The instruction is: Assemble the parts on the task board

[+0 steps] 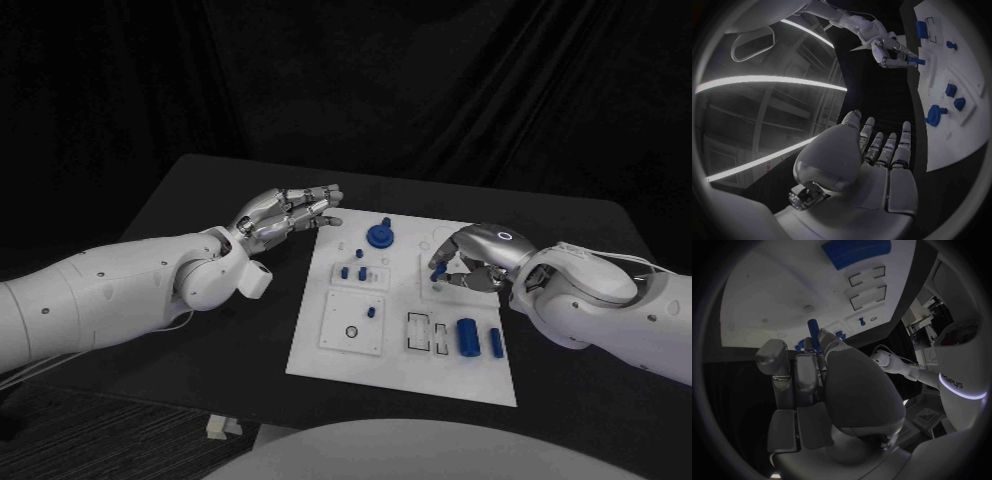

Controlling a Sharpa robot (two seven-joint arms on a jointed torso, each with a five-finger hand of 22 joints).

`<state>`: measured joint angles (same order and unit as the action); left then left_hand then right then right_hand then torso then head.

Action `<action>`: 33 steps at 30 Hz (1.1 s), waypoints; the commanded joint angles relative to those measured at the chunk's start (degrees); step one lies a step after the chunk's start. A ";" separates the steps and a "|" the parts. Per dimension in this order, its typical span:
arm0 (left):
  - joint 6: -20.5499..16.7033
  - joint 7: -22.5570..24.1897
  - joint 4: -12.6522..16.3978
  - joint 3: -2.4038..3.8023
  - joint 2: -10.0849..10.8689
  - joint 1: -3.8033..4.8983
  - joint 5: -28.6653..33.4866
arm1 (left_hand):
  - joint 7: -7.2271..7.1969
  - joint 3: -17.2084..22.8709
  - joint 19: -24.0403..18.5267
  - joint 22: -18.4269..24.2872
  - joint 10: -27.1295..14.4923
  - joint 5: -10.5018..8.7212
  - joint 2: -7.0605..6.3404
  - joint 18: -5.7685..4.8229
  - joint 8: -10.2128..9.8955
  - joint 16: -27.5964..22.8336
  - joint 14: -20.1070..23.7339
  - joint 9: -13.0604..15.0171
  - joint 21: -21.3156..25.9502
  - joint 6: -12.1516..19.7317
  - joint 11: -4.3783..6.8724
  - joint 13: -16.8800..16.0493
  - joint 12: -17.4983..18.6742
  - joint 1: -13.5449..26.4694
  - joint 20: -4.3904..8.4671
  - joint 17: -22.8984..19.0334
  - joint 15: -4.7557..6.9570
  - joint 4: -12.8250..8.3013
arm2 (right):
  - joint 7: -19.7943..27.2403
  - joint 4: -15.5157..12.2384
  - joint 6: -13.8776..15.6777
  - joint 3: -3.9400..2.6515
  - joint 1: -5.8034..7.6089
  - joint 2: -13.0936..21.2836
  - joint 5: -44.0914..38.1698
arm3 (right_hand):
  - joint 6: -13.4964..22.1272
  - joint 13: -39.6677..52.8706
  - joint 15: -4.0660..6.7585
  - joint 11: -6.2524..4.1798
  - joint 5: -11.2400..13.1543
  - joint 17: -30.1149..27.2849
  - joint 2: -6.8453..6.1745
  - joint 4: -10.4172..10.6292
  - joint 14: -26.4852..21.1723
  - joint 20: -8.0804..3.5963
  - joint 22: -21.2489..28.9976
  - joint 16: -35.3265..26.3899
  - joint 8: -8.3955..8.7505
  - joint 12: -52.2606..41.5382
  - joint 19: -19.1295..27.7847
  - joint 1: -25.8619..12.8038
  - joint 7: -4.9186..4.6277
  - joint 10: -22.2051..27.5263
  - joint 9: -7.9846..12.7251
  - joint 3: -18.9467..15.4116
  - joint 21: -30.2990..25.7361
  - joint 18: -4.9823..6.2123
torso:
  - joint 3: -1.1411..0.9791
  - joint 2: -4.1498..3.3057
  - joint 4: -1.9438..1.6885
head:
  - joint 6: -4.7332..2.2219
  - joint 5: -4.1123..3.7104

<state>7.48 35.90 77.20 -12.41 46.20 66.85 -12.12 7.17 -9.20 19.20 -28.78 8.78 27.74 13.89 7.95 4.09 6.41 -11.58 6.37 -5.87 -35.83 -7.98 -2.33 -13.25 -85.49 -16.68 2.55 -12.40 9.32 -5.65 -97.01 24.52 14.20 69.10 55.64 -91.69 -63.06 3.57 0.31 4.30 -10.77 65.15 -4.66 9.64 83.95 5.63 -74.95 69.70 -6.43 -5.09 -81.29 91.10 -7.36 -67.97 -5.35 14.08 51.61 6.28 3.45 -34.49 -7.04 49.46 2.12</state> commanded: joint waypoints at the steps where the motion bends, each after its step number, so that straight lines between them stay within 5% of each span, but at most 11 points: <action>1: 0.31 0.72 0.21 0.05 -0.12 -0.10 0.38 | -0.07 0.28 0.50 0.05 0.26 0.35 0.02 -0.63 0.34 0.18 0.06 0.04 -0.16 -0.28 -0.20 -0.10 -0.12 -0.46 -0.04 -0.05 -0.39 0.01 | -0.91 -2.68 2.46 -0.06 1.65 0.85 -0.17 | -0.40 0.05 0.34 -0.18 0.25 0.08 -0.05 0.02 0.46 -0.45 -6.98 0.05 -0.04 0.24 0.03 0.34 0.02 -0.44 -0.04 0.44 0.43 -0.14 | -0.01 -0.06 0.02 | -0.03 0.26; 7: 0.19 1.14 0.11 0.05 -0.37 -0.10 0.38 | -0.05 0.32 0.50 0.08 0.27 0.27 0.01 -0.64 0.34 0.12 0.21 0.03 -0.15 -0.27 -0.17 -0.09 -0.10 -0.43 -0.03 -0.08 -0.37 -0.01 | -1.19 -6.80 0.93 -0.05 4.17 1.32 -0.17 | -0.66 0.10 0.42 -0.31 0.38 0.20 -0.07 -0.08 0.54 -0.52 -7.04 0.12 0.00 0.29 -0.04 0.54 0.09 -1.02 -0.09 0.82 0.71 -0.18 | -0.03 -0.02 -0.15 | -0.06 0.04; 12: -0.57 2.98 0.09 0.05 -0.66 -0.13 0.38 | 0.09 -0.30 -3.22 3.34 0.67 -1.13 -0.23 0.89 0.53 -0.52 2.35 0.07 1.58 -0.77 -0.45 -0.12 -0.28 1.80 0.90 -0.49 2.05 2.36 | -0.93 -8.64 -0.94 -0.04 4.78 -0.67 -0.17 | -0.75 0.10 0.46 -0.36 0.39 0.28 -0.13 -0.15 0.58 -0.55 -7.06 0.19 0.02 0.32 -0.07 0.61 0.12 -1.22 -0.11 0.95 0.82 -0.19 | -0.03 -0.15 0.06 | -0.27 0.05; 16: -1.00 4.15 -0.03 0.05 -0.89 -0.29 0.38 | -0.09 -1.71 -9.10 8.56 0.11 -2.18 -0.55 1.90 0.06 -3.24 7.14 -0.40 2.98 1.80 0.06 -0.01 0.17 3.15 2.90 -1.26 4.29 5.22 | -0.57 -8.32 -2.45 -0.03 4.02 -3.72 -0.17 | -0.36 0.08 0.52 -0.39 0.18 0.63 -0.37 -0.23 0.74 -0.62 -7.12 0.46 0.45 0.52 -0.15 0.67 0.03 -1.54 0.02 1.27 1.12 -0.23 | -0.04 -0.01 0.10 | -0.24 0.05; 17: -1.05 4.36 -0.07 0.05 -0.98 -0.33 0.38 | -0.23 -2.74 -9.99 9.29 -0.14 -4.50 -0.53 1.75 -0.44 -3.67 7.74 -0.81 2.94 4.23 0.02 0.05 0.38 4.47 3.28 -1.37 4.46 7.27 | -0.50 -8.09 -2.93 -0.03 3.73 -4.53 -0.17 | -0.28 0.07 0.53 -0.39 0.04 0.84 -0.41 -0.28 0.81 -0.64 -7.15 0.64 0.56 0.60 -0.20 0.74 0.01 -1.63 0.05 1.42 1.28 -0.26 | -0.04 0.04 -0.03 | -0.16 -0.05; 21: -1.12 4.85 -0.14 0.05 -1.16 -0.46 0.38 | -3.88 -5.54 -10.99 10.30 -1.70 -10.18 0.41 1.10 -1.43 -4.62 8.84 -2.23 2.70 12.48 -1.10 0.35 1.98 8.88 3.47 -1.63 4.05 7.49 | -0.31 -7.10 -4.29 -0.03 2.50 -7.24 -1.53 | -0.13 0.06 0.53 -0.36 -0.03 0.83 -0.52 -0.29 0.82 -0.65 -7.12 0.62 0.72 0.71 -0.17 0.71 -0.05 -1.65 0.10 1.52 1.15 -0.24 | -0.16 0.04 -0.42 | 0.09 -0.37; 25: -1.33 4.97 -0.22 0.05 -1.14 -0.58 0.38 | -7.11 -6.77 -11.75 11.22 -3.36 -12.39 0.77 0.77 -2.80 -5.39 9.77 -4.97 2.65 26.15 -0.73 0.59 3.79 10.23 3.55 -1.92 3.92 7.42 | -0.32 -5.98 -5.11 -0.03 1.25 -9.49 -4.24 | 0.00 0.05 0.48 -0.30 0.06 0.76 -0.73 -0.19 0.81 -0.65 -7.09 0.55 0.91 0.88 -0.14 0.47 -0.12 -1.66 0.16 1.59 1.05 -0.23 | -0.27 0.02 -0.52 | 0.27 -0.09; 26: -1.52 4.96 -0.24 0.05 -1.11 -0.64 0.38 | -9.02 -7.14 -12.47 12.03 -4.38 -12.72 0.98 0.72 -3.29 -5.87 10.46 -5.53 2.79 30.67 -0.10 0.78 5.13 10.53 3.38 -2.14 3.78 7.42 | -0.28 -5.62 -5.24 -0.04 0.88 -10.10 -4.71 | 0.02 0.05 0.47 -0.29 0.13 0.68 -0.80 -0.17 0.79 -0.64 -7.08 0.48 0.95 0.91 -0.12 0.41 -0.12 -1.69 0.17 1.59 1.00 -0.23 | -0.31 0.02 -0.53 | 0.39 -0.05; 30: -2.78 4.94 -0.38 0.06 -1.07 -0.94 0.38 | -10.87 -7.94 -14.19 15.20 -7.49 -13.79 1.13 1.16 -3.71 -6.41 11.58 -5.97 3.36 33.98 3.14 1.51 9.70 11.44 3.29 -2.55 4.07 7.42 | -0.15 -4.23 -5.69 -0.04 -0.42 -12.09 -6.51 | 0.13 0.07 0.48 -0.34 0.08 0.84 -0.87 -0.23 0.83 -0.64 -7.10 0.61 1.08 0.94 -0.13 0.47 -0.11 -1.84 0.21 1.74 1.11 -0.24 | -0.23 0.02 -0.48 | 0.54 0.18; 32: -3.32 4.88 -0.47 0.06 -1.09 -1.08 0.38 | -10.82 -8.34 -18.66 26.30 -8.18 -14.66 1.29 0.88 -3.77 -6.41 11.58 -6.04 5.47 34.38 4.38 1.76 11.03 12.40 3.09 -2.55 4.58 7.45 | -0.17 -3.73 -5.85 -0.05 -0.96 -12.74 -7.60 | 0.16 0.09 0.49 -0.34 0.06 0.82 -0.94 -0.21 0.82 -0.65 -7.08 0.58 1.15 0.94 -0.12 0.39 -0.14 -1.97 0.23 1.79 1.06 -0.23 | -0.20 0.03 -0.53 | 0.54 0.11; 33: -3.60 4.86 -0.50 0.06 -1.09 -1.14 0.38 | -10.94 -8.42 -18.97 27.30 -8.28 -14.92 1.27 0.87 -3.78 -6.41 11.58 -6.05 5.62 34.43 4.61 1.82 11.28 12.59 3.01 -2.55 4.86 7.42 | -0.14 -3.52 -5.88 -0.05 -1.18 -13.01 -7.97 | 0.16 0.09 0.49 -0.34 0.06 0.82 -0.94 -0.21 0.82 -0.65 -7.08 0.58 1.15 0.94 -0.12 0.39 -0.14 -1.97 0.23 1.79 1.06 -0.23 | -0.19 0.03 -0.52 | 0.54 0.12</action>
<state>5.67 38.52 76.66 -12.40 45.19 65.83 -12.11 -3.76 -17.45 0.88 -3.11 0.38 13.00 15.11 9.32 0.50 0.20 0.16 0.37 -0.54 -1.70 -3.84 -0.56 -2.16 -73.24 -13.59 0.09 -7.95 16.76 -5.67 -100.82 20.04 14.19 68.23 42.81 -96.01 -63.25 3.56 0.31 4.51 -10.54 65.93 -5.06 9.48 83.95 5.43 -74.95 69.98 -5.64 -4.26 -81.49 91.44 -7.57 -69.00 -5.19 15.50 52.58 6.28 3.20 -34.47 -7.51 49.98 2.22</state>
